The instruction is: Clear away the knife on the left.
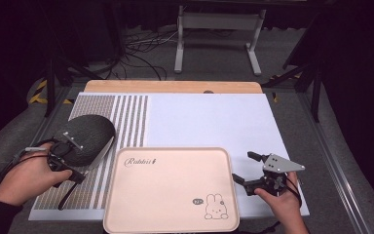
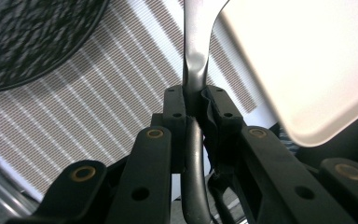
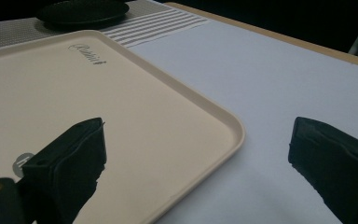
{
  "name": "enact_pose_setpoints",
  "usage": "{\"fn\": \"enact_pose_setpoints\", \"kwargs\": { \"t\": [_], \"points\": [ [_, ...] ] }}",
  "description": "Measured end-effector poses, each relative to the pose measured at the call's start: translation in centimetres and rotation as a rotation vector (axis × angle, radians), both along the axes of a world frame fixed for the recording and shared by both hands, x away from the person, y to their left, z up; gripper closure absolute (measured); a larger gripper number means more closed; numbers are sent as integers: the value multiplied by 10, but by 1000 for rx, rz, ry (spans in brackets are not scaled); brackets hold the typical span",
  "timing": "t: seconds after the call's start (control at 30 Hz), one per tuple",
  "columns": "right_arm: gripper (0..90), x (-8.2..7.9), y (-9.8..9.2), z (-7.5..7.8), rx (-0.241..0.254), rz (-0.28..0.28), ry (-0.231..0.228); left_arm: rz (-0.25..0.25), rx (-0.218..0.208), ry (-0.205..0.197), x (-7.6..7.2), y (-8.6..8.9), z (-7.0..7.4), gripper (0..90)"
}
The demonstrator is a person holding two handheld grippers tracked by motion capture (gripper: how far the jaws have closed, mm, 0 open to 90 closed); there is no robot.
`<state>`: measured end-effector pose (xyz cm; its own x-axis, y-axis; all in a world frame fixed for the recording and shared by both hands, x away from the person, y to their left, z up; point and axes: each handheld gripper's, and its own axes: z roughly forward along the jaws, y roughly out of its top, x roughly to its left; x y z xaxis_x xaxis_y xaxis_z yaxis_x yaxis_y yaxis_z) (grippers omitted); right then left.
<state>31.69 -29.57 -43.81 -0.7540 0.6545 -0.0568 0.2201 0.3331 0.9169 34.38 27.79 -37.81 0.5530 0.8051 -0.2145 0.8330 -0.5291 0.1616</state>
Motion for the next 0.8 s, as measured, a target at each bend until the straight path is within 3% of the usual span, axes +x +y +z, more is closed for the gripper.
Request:
{"fn": "enact_pose_setpoints", "kwargs": {
  "t": [0.2,0.33,0.47,0.63,0.8],
  "points": [
    [52,0,-1,0,1,-5,2,-2,-53,6,0,-11,3,801],
    [49,0,-2,0,9,-7,4,5,-78,42,0,-21,3,801],
    [49,1,-3,-1,14,-6,8,3,-103,50,-1,-32,3,801],
    [49,0,-4,0,19,-7,6,-18,-109,51,-2,-44,2,801],
    [49,0,-5,1,25,-6,5,-49,-134,91,-2,-63,-3,801]
  ]
}}
